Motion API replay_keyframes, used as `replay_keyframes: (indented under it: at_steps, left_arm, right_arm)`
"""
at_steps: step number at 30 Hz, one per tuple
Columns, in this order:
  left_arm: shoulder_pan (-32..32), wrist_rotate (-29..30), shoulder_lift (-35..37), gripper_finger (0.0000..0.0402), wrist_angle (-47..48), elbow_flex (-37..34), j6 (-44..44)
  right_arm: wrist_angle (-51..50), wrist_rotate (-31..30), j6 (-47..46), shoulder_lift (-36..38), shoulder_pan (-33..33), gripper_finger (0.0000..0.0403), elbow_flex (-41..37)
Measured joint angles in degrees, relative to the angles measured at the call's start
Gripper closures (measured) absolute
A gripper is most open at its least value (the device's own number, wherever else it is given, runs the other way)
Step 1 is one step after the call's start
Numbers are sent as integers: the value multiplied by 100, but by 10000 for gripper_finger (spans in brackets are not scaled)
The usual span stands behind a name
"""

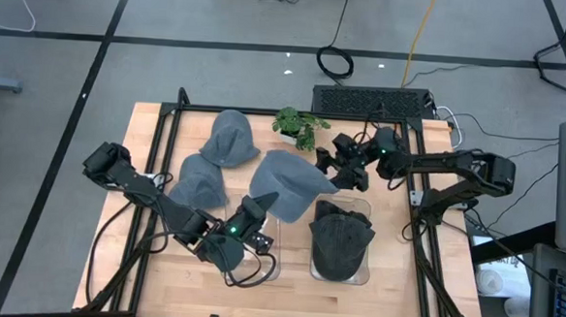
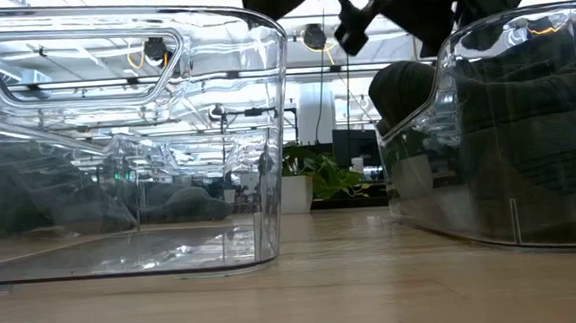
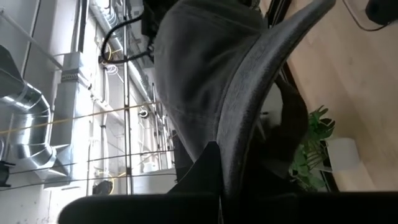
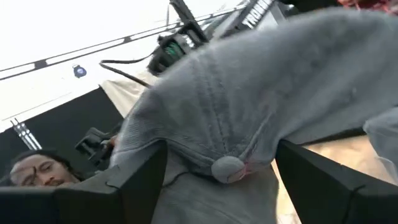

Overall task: Pick & Place hat
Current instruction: Put the bottom right gray cap into the left transparent bin

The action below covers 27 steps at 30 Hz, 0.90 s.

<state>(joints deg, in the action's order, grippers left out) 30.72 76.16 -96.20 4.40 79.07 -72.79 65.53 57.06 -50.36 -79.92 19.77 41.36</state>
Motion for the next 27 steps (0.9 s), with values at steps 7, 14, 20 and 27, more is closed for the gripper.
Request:
replay_keyframes:
  at_steps: [7,14,20,27]
  left_arm:
    - [28,-14,0,392,6,2,20]
    - [-4,121,0,392,29,0,38]
    - [-61,79,0,392,25,0,34]
    - [-52,15,0,392,20,0,-70]
  right_arm:
    - [-114,125,-4,645,-88,115,0]
    - [-187,192,10,937,-158,115,0]
    - [-1147,-357,581,933,-149,115,2]
    - [-1825,-603,335,982,411,115,134]
